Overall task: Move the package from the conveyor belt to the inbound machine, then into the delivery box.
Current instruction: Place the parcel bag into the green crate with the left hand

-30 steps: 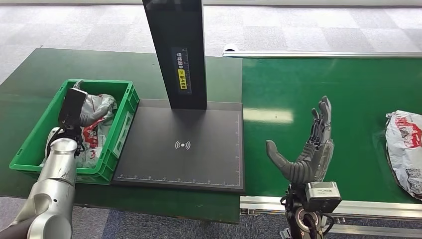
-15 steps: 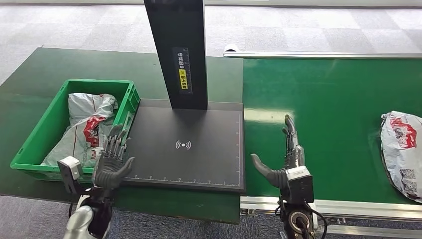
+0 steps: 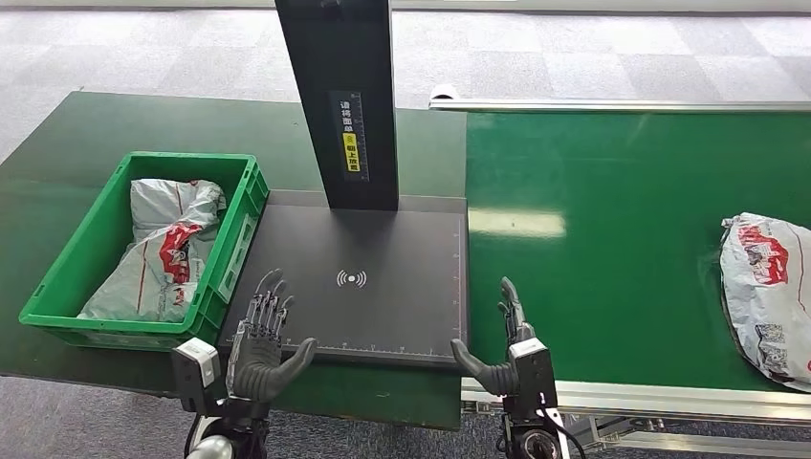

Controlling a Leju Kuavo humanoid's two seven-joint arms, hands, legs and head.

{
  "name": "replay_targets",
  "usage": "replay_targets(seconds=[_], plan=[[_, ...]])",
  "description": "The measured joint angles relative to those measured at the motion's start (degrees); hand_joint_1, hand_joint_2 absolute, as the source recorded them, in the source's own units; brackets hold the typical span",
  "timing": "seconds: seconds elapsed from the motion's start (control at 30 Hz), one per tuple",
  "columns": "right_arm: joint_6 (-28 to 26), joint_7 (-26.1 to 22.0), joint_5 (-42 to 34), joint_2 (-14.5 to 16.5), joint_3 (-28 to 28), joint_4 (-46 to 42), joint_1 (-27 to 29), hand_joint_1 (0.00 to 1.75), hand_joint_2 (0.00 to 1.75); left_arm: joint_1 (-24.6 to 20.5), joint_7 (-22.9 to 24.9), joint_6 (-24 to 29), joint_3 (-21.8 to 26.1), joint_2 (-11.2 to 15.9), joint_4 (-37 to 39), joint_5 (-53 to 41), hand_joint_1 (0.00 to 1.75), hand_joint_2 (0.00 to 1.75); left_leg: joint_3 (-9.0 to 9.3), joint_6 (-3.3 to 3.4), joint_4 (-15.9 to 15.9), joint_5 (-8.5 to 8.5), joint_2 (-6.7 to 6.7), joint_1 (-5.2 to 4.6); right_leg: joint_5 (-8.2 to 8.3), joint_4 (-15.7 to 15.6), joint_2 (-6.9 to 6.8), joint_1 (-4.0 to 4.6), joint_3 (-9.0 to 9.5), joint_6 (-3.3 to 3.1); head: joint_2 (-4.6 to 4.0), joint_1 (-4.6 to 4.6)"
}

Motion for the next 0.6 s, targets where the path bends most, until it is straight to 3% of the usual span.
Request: replay_targets(seconds=[0.27, 0.6], plan=[[-0.33, -0.7, -0.11, 0.49, -0.07, -1.49, 1.95, 0.0, 1.75, 0.79, -0.06, -1.95, 0.1, -1.08, -0.4, 1.67, 0.0, 1.75, 0.01, 0.01, 0.01, 0.0, 0.0, -0.02, 0.0, 0.0, 0.0, -0.02, 0.02, 0.0, 0.0, 0.0], [0.06, -1.45, 0.69, 0.67, -0.02, -1.66, 2.23, 0.0, 1.75, 1.79, -1.07, -0.17, 0.74, -1.8, -0.71, 1.78, 0.0, 1.75, 0.0, 0.0, 0.0, 0.0, 0.0, -0.01, 0.0, 0.0, 0.0, -0.01, 0.02, 0.0, 0.0, 0.0]])
